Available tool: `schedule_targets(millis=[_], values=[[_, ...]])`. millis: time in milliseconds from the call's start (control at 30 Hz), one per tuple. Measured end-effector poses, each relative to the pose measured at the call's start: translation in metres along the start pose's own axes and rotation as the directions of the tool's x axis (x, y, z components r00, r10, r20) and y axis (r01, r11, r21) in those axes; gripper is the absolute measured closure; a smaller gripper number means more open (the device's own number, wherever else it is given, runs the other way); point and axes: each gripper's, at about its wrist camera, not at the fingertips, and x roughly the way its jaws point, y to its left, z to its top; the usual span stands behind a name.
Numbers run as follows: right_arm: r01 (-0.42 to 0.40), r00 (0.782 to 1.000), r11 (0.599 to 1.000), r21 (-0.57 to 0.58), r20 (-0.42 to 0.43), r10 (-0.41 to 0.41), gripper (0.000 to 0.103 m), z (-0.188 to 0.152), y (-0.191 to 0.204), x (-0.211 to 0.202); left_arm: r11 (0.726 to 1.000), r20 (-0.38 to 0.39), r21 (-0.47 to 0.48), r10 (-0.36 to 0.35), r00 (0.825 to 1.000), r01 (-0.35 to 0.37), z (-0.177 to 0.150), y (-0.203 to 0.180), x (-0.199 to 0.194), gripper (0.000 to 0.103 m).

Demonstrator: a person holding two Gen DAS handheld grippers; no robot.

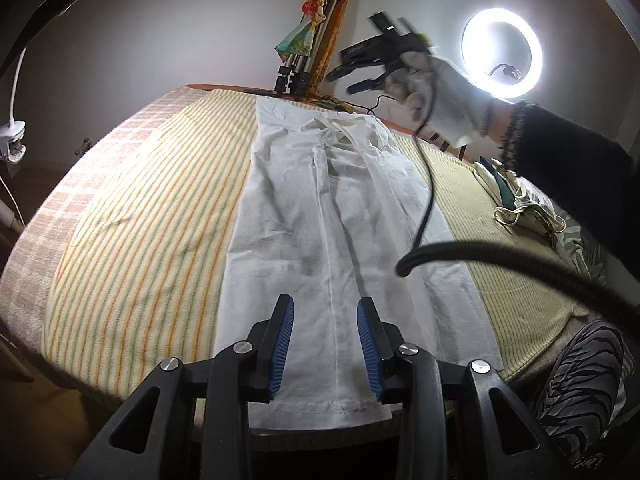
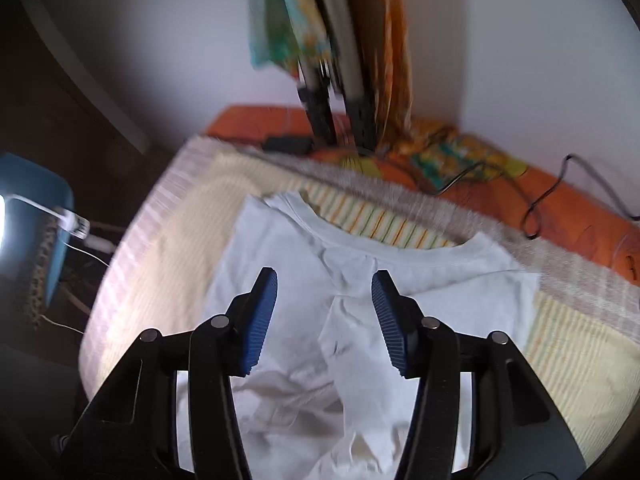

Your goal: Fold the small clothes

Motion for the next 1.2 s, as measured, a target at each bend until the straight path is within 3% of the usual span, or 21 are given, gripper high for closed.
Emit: schedule_targets(millis=[167,300,433,633,833,933,1067,1200], values=[[-0.051,0.991,0.998,0.045,0.123,0.046,0.051,-0.028,-0.002,-0.094,0.999,0.012,0.041,0.027,1.0,-0.028,0.003,0.003,-0.014,0.07],[-0.056,0.989,0.995,0.079,0.143,0.044,0.051,-0.087,-0.004,-0.154,0.995,0.002,0.086,0.054,0.999,-0.054,0.011,0.012,-0.022,0.07],[-0.044,0.992,0.992,0.12,0.125,0.029,0.051,-0.162,-0.005,-0.183,0.994,-0.027,0.095,0.053,0.998,-0.05,0.018,0.024,-0.024,0.068],[-0.06,0.998,0.976,0.208,0.022,0.056,0.051,-0.275,-0.004,-0.176,1.0,-0.118,0.029,0.015,0.993,-0.012,0.01,0.046,-0.013,0.063],[-0.099,0.985,0.961,0.257,-0.11,0.131,0.051,-0.346,-0.001,-0.139,0.998,-0.205,-0.062,-0.034,0.978,0.022,-0.006,0.058,0.002,0.063],[-0.13,0.972,0.953,0.273,-0.156,0.177,0.051,-0.364,0.004,-0.124,0.997,-0.223,-0.077,-0.045,0.974,0.029,-0.011,0.058,0.004,0.063],[-0.161,0.967,0.957,0.241,-0.156,0.201,0.051,-0.373,0.016,-0.121,0.992,-0.236,-0.121,-0.069,0.969,0.041,-0.013,0.062,0.007,0.065],[-0.202,0.957,0.954,0.219,-0.164,0.24,0.054,-0.378,0.024,-0.119,0.99,-0.255,-0.129,-0.094,0.962,0.063,-0.017,0.062,0.01,0.075]])
